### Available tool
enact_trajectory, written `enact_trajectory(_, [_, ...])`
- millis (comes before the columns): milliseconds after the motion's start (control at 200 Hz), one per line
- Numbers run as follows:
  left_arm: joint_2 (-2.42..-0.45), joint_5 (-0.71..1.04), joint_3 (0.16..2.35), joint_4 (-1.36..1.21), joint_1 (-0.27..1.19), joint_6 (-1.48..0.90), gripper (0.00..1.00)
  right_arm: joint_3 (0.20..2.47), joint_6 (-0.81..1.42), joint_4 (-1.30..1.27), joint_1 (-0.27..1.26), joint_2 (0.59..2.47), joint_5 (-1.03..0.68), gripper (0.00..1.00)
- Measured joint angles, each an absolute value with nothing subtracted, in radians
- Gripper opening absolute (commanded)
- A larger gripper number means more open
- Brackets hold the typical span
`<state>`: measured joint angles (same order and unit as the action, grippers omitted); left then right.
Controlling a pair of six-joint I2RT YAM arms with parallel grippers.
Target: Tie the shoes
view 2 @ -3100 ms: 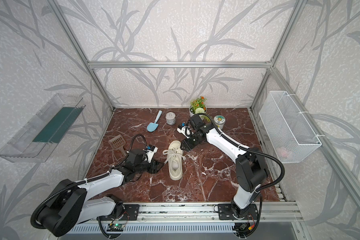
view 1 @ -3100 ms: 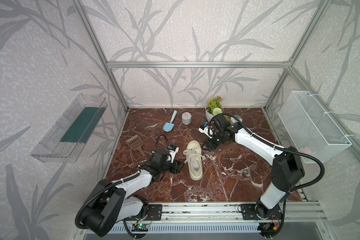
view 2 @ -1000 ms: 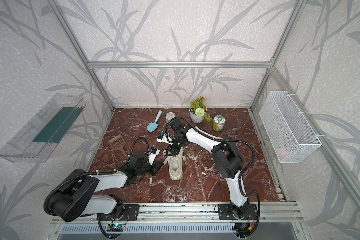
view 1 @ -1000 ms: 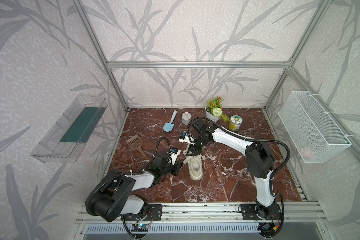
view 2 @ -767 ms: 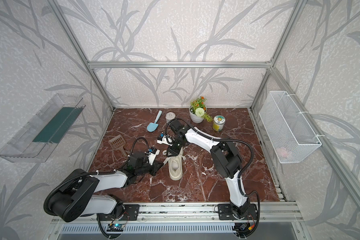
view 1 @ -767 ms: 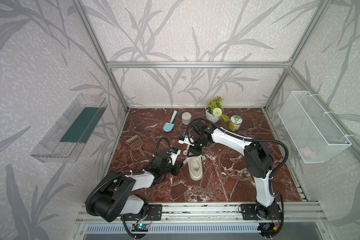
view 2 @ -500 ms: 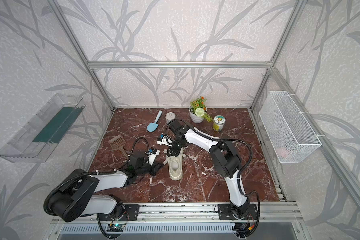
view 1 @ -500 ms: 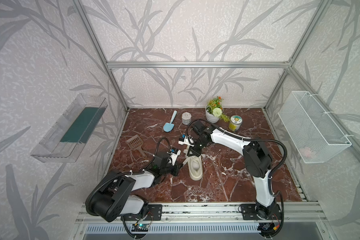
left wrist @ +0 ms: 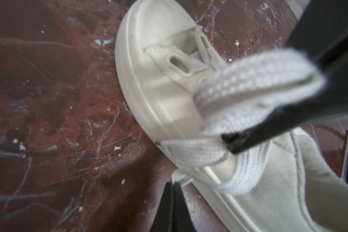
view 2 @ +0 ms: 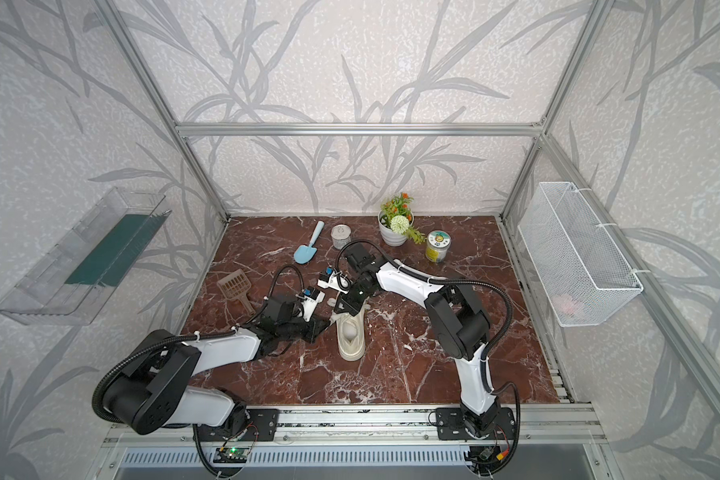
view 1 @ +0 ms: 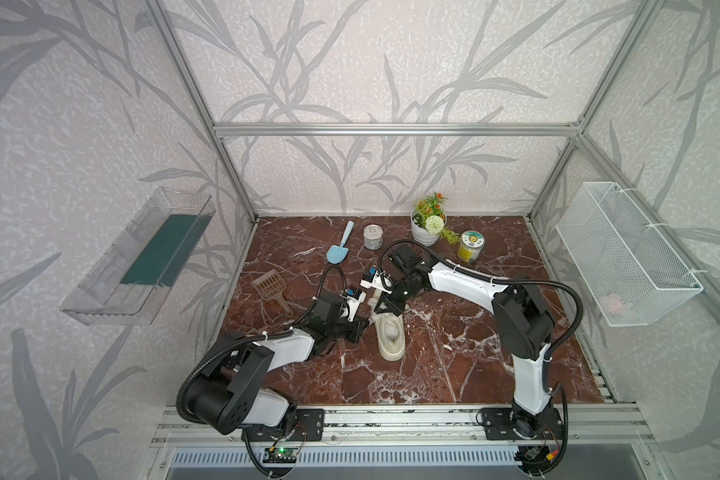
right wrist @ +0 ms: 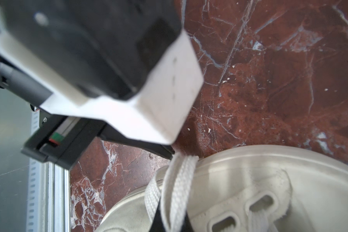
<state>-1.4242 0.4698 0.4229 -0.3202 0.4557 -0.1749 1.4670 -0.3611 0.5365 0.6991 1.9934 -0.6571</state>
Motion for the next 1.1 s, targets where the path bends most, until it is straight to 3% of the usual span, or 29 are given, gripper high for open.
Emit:
enact_trajectory(580, [-1.522, 0.461, 0.579, -0.173, 0.448, -0.118, 0.00, 1.223, -0.187, 0.182, 0.653, 1.907, -0.817, 0.00])
enact_trajectory(1100, [-1.616, 0.484, 0.741, -0.125, 0.414, -0.076, 0.00, 1.154, -0.207, 0.096, 0.652, 1.873, -0.849, 0.00])
